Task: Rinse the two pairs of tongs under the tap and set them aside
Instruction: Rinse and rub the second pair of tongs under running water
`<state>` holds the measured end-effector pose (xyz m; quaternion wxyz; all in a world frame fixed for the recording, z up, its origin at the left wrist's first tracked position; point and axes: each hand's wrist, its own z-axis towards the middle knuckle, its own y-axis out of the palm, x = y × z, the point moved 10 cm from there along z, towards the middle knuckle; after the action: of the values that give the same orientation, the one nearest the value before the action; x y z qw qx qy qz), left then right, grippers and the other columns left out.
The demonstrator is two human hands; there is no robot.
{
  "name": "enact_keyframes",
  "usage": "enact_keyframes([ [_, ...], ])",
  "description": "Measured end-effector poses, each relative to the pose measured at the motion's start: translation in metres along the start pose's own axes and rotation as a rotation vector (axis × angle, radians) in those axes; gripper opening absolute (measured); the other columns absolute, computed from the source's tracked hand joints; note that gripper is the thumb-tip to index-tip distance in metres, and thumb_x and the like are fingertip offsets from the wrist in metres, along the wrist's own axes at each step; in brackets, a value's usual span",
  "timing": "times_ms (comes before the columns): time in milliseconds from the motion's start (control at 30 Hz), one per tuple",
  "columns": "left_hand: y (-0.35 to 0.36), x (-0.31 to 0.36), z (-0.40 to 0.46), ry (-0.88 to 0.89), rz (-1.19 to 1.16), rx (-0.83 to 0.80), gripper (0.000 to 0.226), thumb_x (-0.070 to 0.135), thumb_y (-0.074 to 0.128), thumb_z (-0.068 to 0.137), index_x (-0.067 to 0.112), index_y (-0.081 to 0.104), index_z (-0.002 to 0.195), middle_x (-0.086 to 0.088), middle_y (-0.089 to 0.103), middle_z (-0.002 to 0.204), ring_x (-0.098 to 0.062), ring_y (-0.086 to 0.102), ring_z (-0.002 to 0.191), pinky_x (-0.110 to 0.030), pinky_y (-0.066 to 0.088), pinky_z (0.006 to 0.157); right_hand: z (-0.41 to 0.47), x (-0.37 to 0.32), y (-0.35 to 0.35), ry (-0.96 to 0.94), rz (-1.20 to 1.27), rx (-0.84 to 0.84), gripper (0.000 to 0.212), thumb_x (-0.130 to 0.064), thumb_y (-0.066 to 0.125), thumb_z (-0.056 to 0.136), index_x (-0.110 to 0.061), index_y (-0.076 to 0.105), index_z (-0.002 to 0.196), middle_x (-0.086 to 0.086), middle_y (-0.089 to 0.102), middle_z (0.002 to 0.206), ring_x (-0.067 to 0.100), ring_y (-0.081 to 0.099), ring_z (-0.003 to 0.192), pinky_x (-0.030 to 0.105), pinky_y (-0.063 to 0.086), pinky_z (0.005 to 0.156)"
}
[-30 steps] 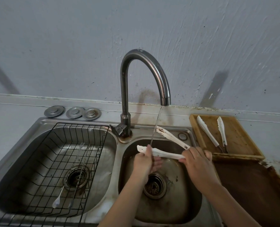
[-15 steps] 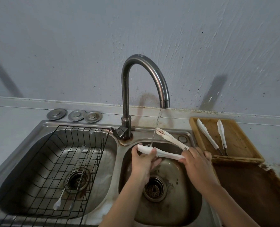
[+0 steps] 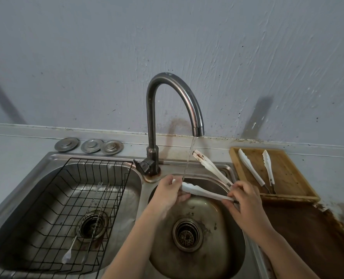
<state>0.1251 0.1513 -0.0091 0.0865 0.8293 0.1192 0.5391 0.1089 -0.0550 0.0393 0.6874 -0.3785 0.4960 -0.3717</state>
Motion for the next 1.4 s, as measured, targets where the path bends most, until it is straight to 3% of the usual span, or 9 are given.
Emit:
enact_keyframes([
  [67, 0.000, -0.001, 0.000, 0.002, -0.006, 0.013, 0.014, 0.013, 0.041, 0.099, 0.003, 0.050, 0.095, -0.019, 0.067, 0.106, -0.026, 0.068, 0.097, -0.031, 0.057, 0.080, 0.001, 0.004, 0.003, 0.065, 0.082, -0.037, 0.028, -0.035, 0.066, 0.080, -0.021, 0.053, 0.101, -0.003, 0.042, 0.119, 0.013, 0.038, 0.114, 0.026, 0.037, 0.091],
  [233, -0.004, -0.005, 0.004, 0.010, 0.035, 0.044, 0.020, 0.004, 0.036, 0.097, 0.007, 0.044, 0.115, -0.013, 0.059, 0.118, -0.028, 0.063, 0.106, -0.035, 0.056, 0.085, 0.000, 0.014, 0.017, 0.422, 0.537, -0.155, 0.058, -0.029, 0.060, 0.087, -0.012, 0.024, 0.129, 0.007, 0.055, 0.093, 0.019, 0.060, 0.083, 0.022, 0.048, 0.067],
  [367, -0.003, -0.012, 0.006, -0.033, 0.057, 0.005, 0.028, -0.001, 0.035, 0.095, 0.007, 0.046, 0.119, -0.013, 0.060, 0.118, -0.028, 0.062, 0.108, -0.030, 0.057, 0.076, -0.003, 0.022, 0.026, 0.591, 0.560, -0.180, 0.035, -0.034, 0.050, 0.093, -0.010, 0.051, 0.119, 0.017, 0.062, 0.091, 0.031, 0.061, 0.087, 0.037, 0.050, 0.069],
  [500, -0.011, -0.015, 0.008, -0.128, 0.140, -0.006, 0.028, -0.008, 0.044, 0.089, 0.005, 0.058, 0.110, -0.017, 0.065, 0.106, -0.023, 0.069, 0.080, -0.027, 0.059, 0.060, -0.002, 0.021, 0.023, 0.560, 0.631, -0.139, 0.020, -0.035, 0.055, 0.089, -0.016, 0.061, 0.093, 0.021, 0.065, 0.090, 0.026, 0.058, 0.075, 0.034, 0.043, 0.064],
  [633, -0.021, -0.003, 0.009, -0.003, 0.545, 0.142, 0.012, 0.006, 0.067, 0.079, 0.012, 0.069, 0.089, -0.005, 0.068, 0.071, -0.010, 0.061, 0.050, -0.022, 0.051, 0.051, 0.001, 0.022, 0.018, 0.482, 0.593, -0.071, 0.013, -0.026, 0.057, 0.089, -0.016, 0.060, 0.097, 0.001, 0.061, 0.080, 0.013, 0.055, 0.070, 0.022, 0.039, 0.056],
  [833, -0.003, 0.010, 0.010, 0.144, 0.891, 0.201, 0.036, 0.034, 0.079, 0.068, 0.021, 0.046, 0.062, 0.005, 0.060, 0.069, -0.011, 0.055, 0.066, -0.022, 0.037, 0.053, 0.001, 0.016, 0.012, 0.402, 0.590, -0.007, 0.010, -0.018, 0.058, 0.089, -0.028, 0.056, 0.088, 0.000, 0.064, 0.090, 0.016, 0.059, 0.078, 0.022, 0.041, 0.058],
  [1033, 0.022, 0.012, 0.011, 0.252, 0.997, -0.019, 0.014, 0.010, 0.060, 0.085, 0.017, 0.072, 0.085, 0.001, 0.069, 0.089, -0.011, 0.062, 0.086, -0.023, 0.051, 0.080, 0.002, 0.027, 0.014, 0.476, 0.573, -0.042, 0.007, -0.029, 0.055, 0.091, -0.024, 0.056, 0.088, 0.007, 0.063, 0.077, 0.016, 0.055, 0.062, 0.026, 0.040, 0.052],
  [1233, -0.001, 0.022, 0.013, 0.149, 0.670, 0.054, 0.024, -0.009, 0.059, 0.078, 0.013, 0.062, 0.070, -0.002, 0.067, 0.076, -0.014, 0.064, 0.076, -0.016, 0.053, 0.065, 0.002, 0.016, 0.014, 0.505, 0.607, -0.040, 0.015, -0.030, 0.051, 0.092, -0.016, 0.056, 0.091, 0.010, 0.060, 0.076, 0.015, 0.051, 0.061, 0.024, 0.036, 0.051],
  [1400, -0.008, 0.028, 0.010, 0.129, 0.771, 0.113, 0.031, 0.012, 0.083, 0.066, 0.014, 0.053, 0.068, 0.001, 0.058, 0.065, -0.010, 0.055, 0.054, -0.019, 0.047, 0.044, 0.006, 0.003, 0.008, 0.459, 0.580, -0.010, 0.015, -0.029, 0.050, 0.093, -0.016, 0.057, 0.090, 0.005, 0.059, 0.073, 0.014, 0.053, 0.063, 0.023, 0.036, 0.052],
])
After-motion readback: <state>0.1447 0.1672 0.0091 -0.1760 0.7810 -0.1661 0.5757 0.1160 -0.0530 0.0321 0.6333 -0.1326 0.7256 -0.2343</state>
